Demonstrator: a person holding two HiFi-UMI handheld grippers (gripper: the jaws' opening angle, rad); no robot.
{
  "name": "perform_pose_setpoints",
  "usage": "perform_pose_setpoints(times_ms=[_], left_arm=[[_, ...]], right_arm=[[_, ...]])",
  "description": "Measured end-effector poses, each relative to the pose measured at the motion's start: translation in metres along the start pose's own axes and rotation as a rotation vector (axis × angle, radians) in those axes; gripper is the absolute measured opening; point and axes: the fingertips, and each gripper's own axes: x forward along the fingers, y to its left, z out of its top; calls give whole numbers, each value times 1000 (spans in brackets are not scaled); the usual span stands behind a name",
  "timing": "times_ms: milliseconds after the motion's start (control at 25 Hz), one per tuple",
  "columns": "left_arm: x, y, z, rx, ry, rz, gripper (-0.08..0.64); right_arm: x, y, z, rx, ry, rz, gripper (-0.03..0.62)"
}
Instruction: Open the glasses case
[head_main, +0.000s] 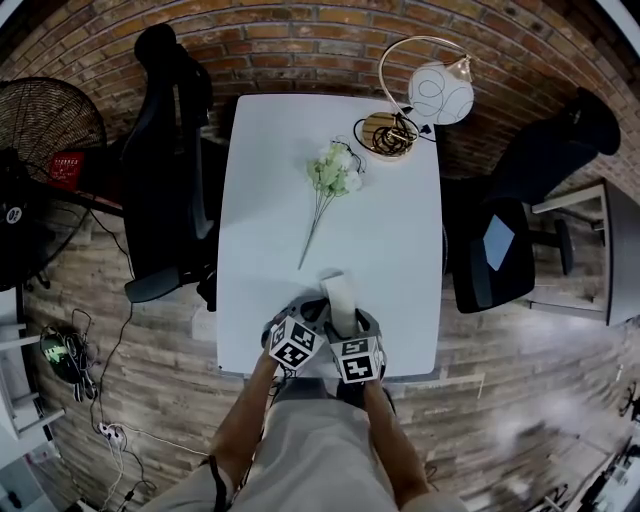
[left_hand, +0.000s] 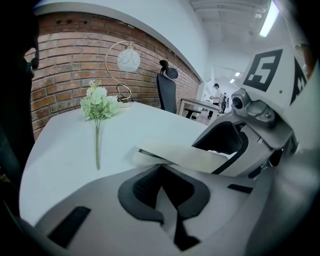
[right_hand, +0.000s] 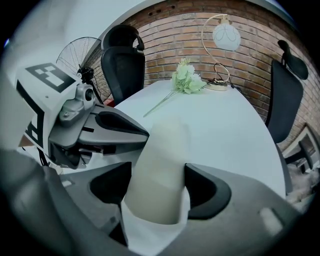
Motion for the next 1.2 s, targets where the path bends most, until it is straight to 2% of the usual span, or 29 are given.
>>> perform_pose_setpoints(times_ms=[320, 480, 720, 800, 1040, 1200], left_arm=[[0, 0, 0, 2, 2, 6, 5], [0, 0, 0, 1, 3, 11, 5], [0, 0, 0, 1, 4, 13, 5], [0, 0, 0, -1, 5, 13, 5], [0, 1, -1, -6, 11, 20, 5], [0, 1, -2, -9, 18, 22, 5]], right_arm=[[-3, -2, 1, 17, -37, -2, 336], [-9, -2, 5, -14, -50, -17, 336], [-16, 3, 2, 6, -49, 25, 334], [-17, 1, 2, 8, -50, 16, 313], [-6, 6, 2, -118, -25, -57, 304], [3, 7, -4, -192, 31, -102, 331]])
